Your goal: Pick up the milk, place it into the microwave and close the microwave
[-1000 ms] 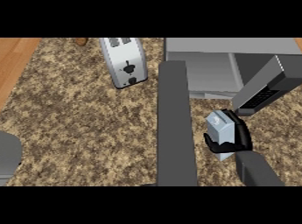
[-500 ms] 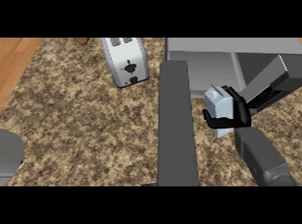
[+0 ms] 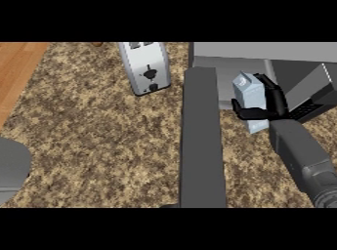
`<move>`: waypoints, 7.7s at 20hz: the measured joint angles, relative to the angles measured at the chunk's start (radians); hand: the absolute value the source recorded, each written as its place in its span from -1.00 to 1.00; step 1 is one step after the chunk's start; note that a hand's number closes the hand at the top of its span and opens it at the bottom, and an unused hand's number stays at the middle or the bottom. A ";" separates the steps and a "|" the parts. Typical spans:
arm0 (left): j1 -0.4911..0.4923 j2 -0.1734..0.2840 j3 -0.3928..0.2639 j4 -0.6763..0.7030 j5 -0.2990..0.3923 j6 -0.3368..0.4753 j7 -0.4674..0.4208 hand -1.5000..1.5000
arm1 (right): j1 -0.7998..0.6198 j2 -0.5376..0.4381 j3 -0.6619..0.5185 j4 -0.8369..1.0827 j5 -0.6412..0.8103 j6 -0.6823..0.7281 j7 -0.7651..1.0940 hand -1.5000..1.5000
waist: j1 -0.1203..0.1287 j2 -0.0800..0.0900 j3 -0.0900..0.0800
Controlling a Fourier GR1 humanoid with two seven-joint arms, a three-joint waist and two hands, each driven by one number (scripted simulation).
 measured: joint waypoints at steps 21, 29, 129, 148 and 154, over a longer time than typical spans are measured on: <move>-0.113 0.042 -0.020 0.040 0.000 0.005 0.013 -1.00 | -0.165 -0.144 0.012 0.070 0.056 -0.261 0.155 1.00 | 0.082 0.051 0.005; -0.149 0.058 -0.025 0.062 -0.002 0.006 0.014 -1.00 | -0.178 -0.175 -0.001 0.079 0.047 -0.278 0.169 1.00 | 0.102 0.064 0.007; -0.416 -0.231 -0.563 0.547 -0.994 -0.149 -0.302 1.00 | 0.647 0.124 0.031 -0.451 -0.047 0.258 -0.036 -1.00 | -0.125 -0.039 -0.008; -0.631 -0.230 -1.083 0.979 -1.062 0.297 -0.542 1.00 | 1.293 -0.038 0.054 -1.266 -0.267 0.477 0.078 -1.00 | -0.110 -0.025 -0.007; -0.715 -0.225 -1.292 1.029 -0.915 0.522 -0.480 1.00 | 1.373 -0.069 0.096 -1.478 -0.339 0.526 0.156 -1.00 | -0.130 -0.021 -0.007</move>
